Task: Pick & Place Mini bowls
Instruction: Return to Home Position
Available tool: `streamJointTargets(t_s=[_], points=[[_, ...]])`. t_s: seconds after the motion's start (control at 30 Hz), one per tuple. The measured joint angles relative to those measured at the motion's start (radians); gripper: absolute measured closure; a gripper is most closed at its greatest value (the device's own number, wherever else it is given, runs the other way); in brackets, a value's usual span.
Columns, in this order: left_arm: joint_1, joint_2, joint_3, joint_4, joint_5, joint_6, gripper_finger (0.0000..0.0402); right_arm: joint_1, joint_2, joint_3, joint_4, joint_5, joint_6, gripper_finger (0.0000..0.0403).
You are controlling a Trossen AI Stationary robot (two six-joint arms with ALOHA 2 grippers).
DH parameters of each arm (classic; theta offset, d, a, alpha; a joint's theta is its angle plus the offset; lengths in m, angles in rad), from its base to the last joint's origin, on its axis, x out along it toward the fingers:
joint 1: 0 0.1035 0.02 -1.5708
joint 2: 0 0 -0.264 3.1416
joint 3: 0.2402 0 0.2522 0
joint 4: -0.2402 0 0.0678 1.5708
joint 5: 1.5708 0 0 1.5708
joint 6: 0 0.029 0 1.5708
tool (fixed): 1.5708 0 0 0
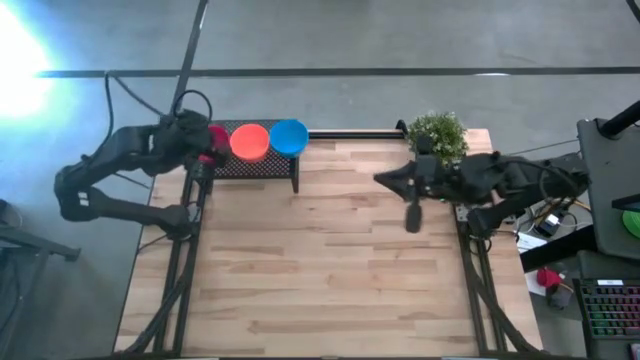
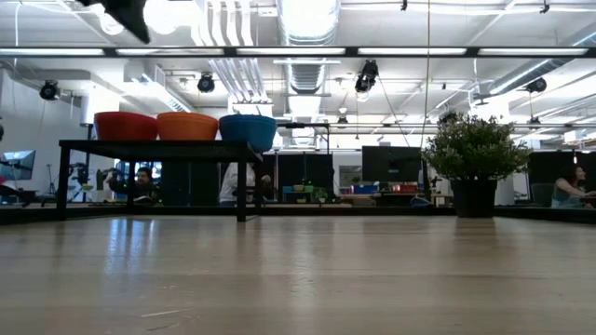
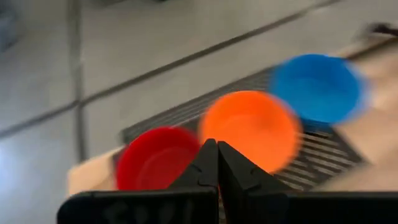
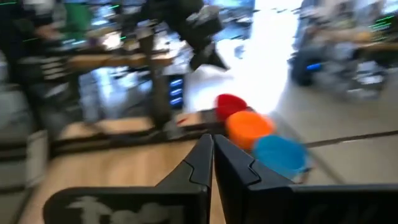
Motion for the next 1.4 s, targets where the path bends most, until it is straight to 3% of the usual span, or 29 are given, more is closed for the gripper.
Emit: streamJointTargets(t_s=[0.23,0.43,0.57,0.8,1.03,1.4], points=[[-0.202,-0.056,-0.009,0.191,0.159,0.291,0.0401,0.000,-0.088,0.000,-0.143,-0.378,0.037,0.0394],[-0.324,-0.139,-0.064,0.396,0.318,0.487,0.0401,0.023,-0.139,-0.019,-0.143,-0.551,-0.042,0.0394],[-0.352,-0.219,-0.131,0.509,0.432,0.536,0.0401,0.050,-0.185,-0.089,-0.125,-0.559,-0.097,0.0394],[-0.353,-0.355,-0.293,0.673,0.568,0.580,0.0401,0.051,-0.343,-0.272,0.059,-0.555,-0.060,0.0394],[-0.353,-0.488,-0.443,0.815,0.629,0.648,0.0401,0.050,-0.525,-0.471,0.204,-0.547,-0.015,0.0394],[-0.353,-0.733,-0.641,0.980,0.654,0.628,0.0401,0.050,-0.767,-0.727,0.386,-0.547,0.018,0.0394]])
